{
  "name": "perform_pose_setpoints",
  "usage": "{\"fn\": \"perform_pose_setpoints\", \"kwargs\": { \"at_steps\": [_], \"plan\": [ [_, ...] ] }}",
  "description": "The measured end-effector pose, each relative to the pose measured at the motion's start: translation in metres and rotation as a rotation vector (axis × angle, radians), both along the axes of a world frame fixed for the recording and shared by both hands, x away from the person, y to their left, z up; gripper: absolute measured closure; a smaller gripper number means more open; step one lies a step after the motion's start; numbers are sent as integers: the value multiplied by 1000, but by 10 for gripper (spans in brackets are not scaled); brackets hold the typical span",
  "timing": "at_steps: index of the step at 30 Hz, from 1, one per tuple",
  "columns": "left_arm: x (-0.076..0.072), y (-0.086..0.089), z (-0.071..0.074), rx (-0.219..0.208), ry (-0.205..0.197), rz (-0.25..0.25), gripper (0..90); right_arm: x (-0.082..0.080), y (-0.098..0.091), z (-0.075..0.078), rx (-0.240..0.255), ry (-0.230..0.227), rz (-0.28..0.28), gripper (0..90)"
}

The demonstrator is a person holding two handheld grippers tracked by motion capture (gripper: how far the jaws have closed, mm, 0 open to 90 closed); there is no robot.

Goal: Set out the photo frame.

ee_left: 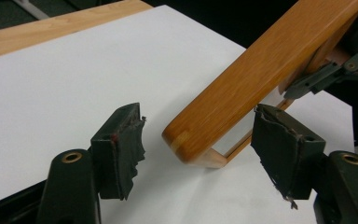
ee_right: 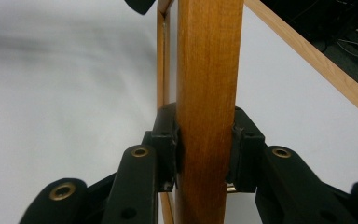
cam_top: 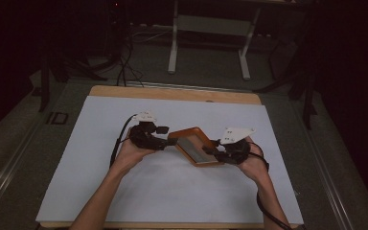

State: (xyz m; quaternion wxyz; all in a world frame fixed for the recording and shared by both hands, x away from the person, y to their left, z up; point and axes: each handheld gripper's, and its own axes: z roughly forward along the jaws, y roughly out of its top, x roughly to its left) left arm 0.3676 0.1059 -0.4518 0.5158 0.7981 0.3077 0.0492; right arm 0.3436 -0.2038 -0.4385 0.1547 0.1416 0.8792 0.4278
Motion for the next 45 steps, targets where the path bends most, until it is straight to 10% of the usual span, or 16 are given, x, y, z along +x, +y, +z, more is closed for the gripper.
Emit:
{"fn": "perform_pose_setpoints", "kwargs": {
  "at_steps": [15,45],
  "plan": [
    [4,-27,-18,8,35,-29,290,-5,-17,-7,38,12,-30,681],
    [-1,-64,-34,38,-21,-85,454,-14,-34,-21,122,8,-108,679]
  ]
}}
